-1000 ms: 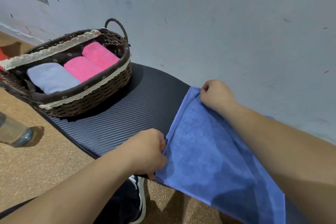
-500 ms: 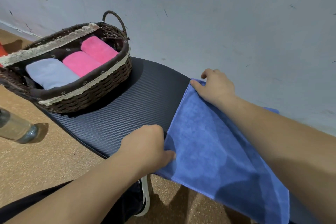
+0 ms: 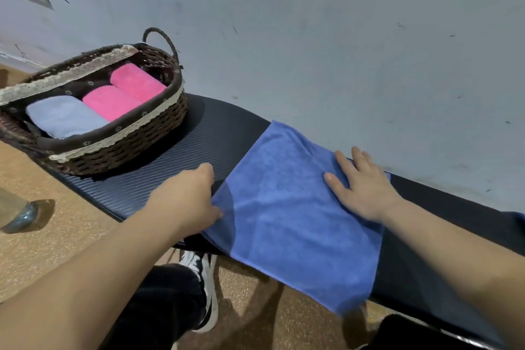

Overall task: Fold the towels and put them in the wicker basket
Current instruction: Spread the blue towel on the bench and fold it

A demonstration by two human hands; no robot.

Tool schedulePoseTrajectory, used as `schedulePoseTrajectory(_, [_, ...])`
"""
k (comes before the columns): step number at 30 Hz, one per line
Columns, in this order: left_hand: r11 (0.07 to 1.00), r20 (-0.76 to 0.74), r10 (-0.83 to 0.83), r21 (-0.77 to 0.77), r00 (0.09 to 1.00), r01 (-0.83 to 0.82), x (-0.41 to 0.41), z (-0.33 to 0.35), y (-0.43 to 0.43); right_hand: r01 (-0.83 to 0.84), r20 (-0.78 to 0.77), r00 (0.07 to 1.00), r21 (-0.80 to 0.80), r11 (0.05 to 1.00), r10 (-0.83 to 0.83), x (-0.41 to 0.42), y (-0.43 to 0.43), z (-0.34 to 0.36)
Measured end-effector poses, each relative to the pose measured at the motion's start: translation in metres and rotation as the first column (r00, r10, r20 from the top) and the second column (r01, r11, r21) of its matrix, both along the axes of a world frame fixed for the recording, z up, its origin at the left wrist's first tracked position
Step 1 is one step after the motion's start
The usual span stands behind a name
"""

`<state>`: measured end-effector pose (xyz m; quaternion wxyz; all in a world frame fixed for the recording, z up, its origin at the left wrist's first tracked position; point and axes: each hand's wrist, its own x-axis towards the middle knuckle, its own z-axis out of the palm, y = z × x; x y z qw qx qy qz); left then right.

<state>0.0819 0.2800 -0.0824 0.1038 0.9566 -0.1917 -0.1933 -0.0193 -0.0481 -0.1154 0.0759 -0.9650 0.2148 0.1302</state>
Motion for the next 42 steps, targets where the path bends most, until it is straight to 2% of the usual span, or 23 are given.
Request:
schedulePoseTrajectory(2, [0.988,0.215,-0.111,0.13,0.97,0.085,-0.01,0.003,-0.007,-0.005,0.028,1.0,0.001,1.0,0.005,-0.011,0.0,-0.007])
schedulePoseTrajectory(4, [0.973,0.318,-0.23,0.093,0.92,0.212,-0.028,0.005,-0.024,0.011,0.055,0.998,0.03,0.999,-0.013,-0.015,-0.001,-0.013])
schedulePoseTrajectory(6, [0.937,0.234,-0.346,0.037,0.909,0.347,-0.05,-0.001,-0.043,0.03,0.077,0.996,0.08,0.996,-0.036,-0.016,-0.002,-0.018])
schedulePoseTrajectory(9, [0.866,-0.002,-0.459,0.222,0.888,0.448,-0.082,-0.016,-0.059,0.039,0.085,0.995,0.089,0.995,-0.046,-0.016,-0.009,-0.022])
schedulePoseTrajectory(11, [0.836,-0.033,-0.46,0.32,0.887,0.445,-0.09,-0.028,-0.059,0.07,0.064,0.995,0.06,0.996,-0.074,-0.016,-0.016,-0.023])
schedulePoseTrajectory(14, [0.835,-0.055,-0.449,0.33,0.892,0.441,-0.084,-0.026,-0.061,0.169,0.064,0.983,0.076,0.983,-0.174,-0.01,-0.024,-0.026])
schedulePoseTrajectory(16, [0.817,-0.111,-0.461,0.334,0.88,0.47,-0.079,-0.017,-0.065,0.209,0.183,0.957,0.093,0.973,-0.223,-0.003,-0.029,-0.028])
schedulePoseTrajectory(18, [0.798,-0.148,-0.476,0.341,0.867,0.496,-0.077,-0.01,-0.068,0.22,0.342,0.898,0.195,0.956,-0.276,0.006,-0.03,-0.021])
schedulePoseTrajectory(20, [0.806,-0.138,-0.478,0.323,0.867,0.496,-0.074,-0.004,-0.068,0.174,0.412,0.865,0.287,0.942,-0.285,0.018,-0.026,-0.014])
schedulePoseTrajectory(23, [0.886,0.014,-0.433,0.193,0.901,0.422,-0.062,0.002,-0.067,0.15,0.35,0.902,0.293,0.944,-0.252,0.04,-0.022,-0.006])
schedulePoseTrajectory(25, [0.908,0.118,-0.405,0.165,0.907,0.384,-0.054,-0.004,-0.066,0.172,0.289,0.921,0.299,0.939,-0.26,0.05,-0.022,-0.006])
schedulePoseTrajectory(26, [0.903,0.118,-0.412,0.183,0.904,0.388,-0.051,-0.008,-0.065,0.184,0.281,0.921,0.299,0.936,-0.27,0.052,-0.022,-0.007])
schedulePoseTrajectory(30, [0.866,-0.051,-0.43,0.257,0.901,0.428,-0.049,-0.023,-0.06,0.222,0.3,0.897,0.327,0.919,-0.324,0.054,-0.023,-0.008])
schedulePoseTrajectory(34, [0.864,-0.071,-0.43,0.255,0.9,0.433,-0.047,-0.023,-0.061,0.248,0.347,0.869,0.312,0.917,-0.353,0.055,-0.025,-0.006])
schedulePoseTrajectory(37, [0.865,-0.064,-0.42,0.275,0.905,0.42,-0.049,-0.021,-0.064,0.198,0.393,0.883,0.185,0.963,-0.257,0.05,-0.026,-0.005])
schedulePoseTrajectory(39, [0.871,-0.001,-0.419,0.281,0.908,0.402,-0.054,-0.018,-0.065,0.158,0.385,0.904,0.106,0.982,-0.187,0.04,-0.026,-0.005])
schedulePoseTrajectory(42, [0.88,0.046,-0.406,0.288,0.913,0.377,-0.067,-0.015,-0.066,0.008,0.399,0.917,0.01,1.0,-0.011,0.011,-0.028,-0.008])
